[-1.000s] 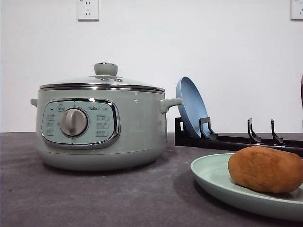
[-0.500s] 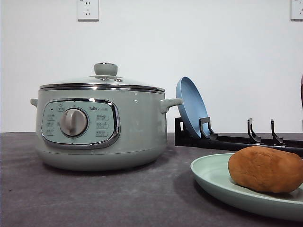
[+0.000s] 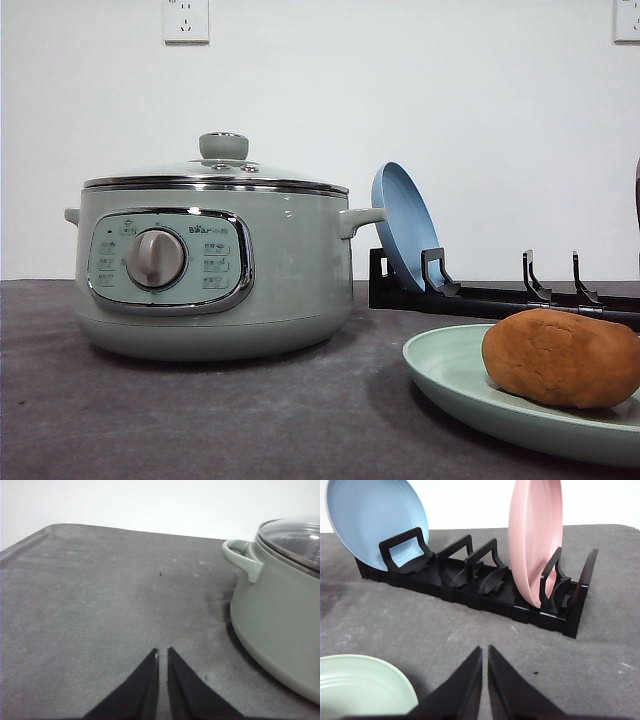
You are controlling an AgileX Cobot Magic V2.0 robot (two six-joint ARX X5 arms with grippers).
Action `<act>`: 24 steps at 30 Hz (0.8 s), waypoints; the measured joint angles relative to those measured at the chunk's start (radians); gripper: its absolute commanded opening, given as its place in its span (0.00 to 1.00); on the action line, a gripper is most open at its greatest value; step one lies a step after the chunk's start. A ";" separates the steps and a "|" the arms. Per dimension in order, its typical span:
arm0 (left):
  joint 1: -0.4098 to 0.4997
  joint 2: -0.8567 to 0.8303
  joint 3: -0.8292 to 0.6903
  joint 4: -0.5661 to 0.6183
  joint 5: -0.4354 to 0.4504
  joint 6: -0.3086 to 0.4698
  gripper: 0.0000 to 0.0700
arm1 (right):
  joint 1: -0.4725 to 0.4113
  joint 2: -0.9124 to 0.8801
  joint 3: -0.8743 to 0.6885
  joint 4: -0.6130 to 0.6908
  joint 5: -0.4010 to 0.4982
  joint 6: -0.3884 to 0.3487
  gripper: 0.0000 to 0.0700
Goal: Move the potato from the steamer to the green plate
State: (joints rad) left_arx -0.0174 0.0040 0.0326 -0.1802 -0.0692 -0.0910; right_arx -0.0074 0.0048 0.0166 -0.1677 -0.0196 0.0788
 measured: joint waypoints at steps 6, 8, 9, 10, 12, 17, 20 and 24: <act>0.000 0.000 0.000 0.000 0.000 0.000 0.04 | 0.000 0.000 0.000 0.000 0.000 0.000 0.01; 0.000 0.000 0.000 0.000 0.000 0.000 0.04 | 0.000 0.000 0.000 0.000 0.000 0.000 0.01; 0.000 0.000 0.000 0.000 0.000 0.000 0.04 | 0.000 0.000 0.000 0.000 0.000 0.000 0.01; 0.000 0.000 0.000 0.000 0.000 0.000 0.04 | 0.000 0.000 0.000 0.000 0.000 0.000 0.01; 0.000 0.000 0.000 0.000 0.000 0.000 0.04 | 0.000 0.000 0.000 0.000 0.000 0.000 0.01; 0.000 0.000 0.000 0.000 0.000 0.000 0.04 | 0.000 0.000 0.000 0.000 0.000 0.000 0.01; 0.000 0.000 0.000 0.000 0.000 0.000 0.04 | 0.000 0.000 0.000 0.000 0.000 0.000 0.01; 0.000 0.000 0.000 0.000 0.000 0.000 0.04 | 0.000 0.000 0.000 0.000 0.000 0.000 0.01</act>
State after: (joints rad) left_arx -0.0174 0.0040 0.0326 -0.1802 -0.0692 -0.0914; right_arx -0.0074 0.0048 0.0166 -0.1677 -0.0196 0.0788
